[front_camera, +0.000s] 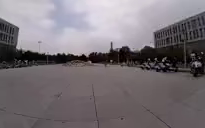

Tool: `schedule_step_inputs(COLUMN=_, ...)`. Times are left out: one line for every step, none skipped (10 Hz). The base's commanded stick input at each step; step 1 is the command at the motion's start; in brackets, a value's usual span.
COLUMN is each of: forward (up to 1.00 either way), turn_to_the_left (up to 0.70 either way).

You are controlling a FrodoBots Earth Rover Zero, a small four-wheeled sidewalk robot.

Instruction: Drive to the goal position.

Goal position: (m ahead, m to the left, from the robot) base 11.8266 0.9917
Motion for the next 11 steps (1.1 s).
schedule_step_inputs(forward=0.7, turn_to_the_left=0.0)
schedule_step_inputs(forward=0.7, turn_to_the_left=0.0)
schedule_step_inputs(forward=0.7, turn_to_the_left=0.0)
schedule_step_inputs(forward=0.7, turn_to_the_left=0.0)
schedule_step_inputs(forward=0.7, turn_to_the_left=0.0)
schedule_step_inputs(forward=0.7, turn_to_the_left=0.0)
schedule_step_inputs(forward=0.7, turn_to_the_left=0.0)
schedule_step_inputs(forward=0.7, turn_to_the_left=0.0)
schedule_step_inputs(forward=0.7, turn_to_the_left=0.0)
schedule_step_inputs(forward=0.7, turn_to_the_left=0.0)
schedule_step_inputs(forward=0.7, turn_to_the_left=0.0)
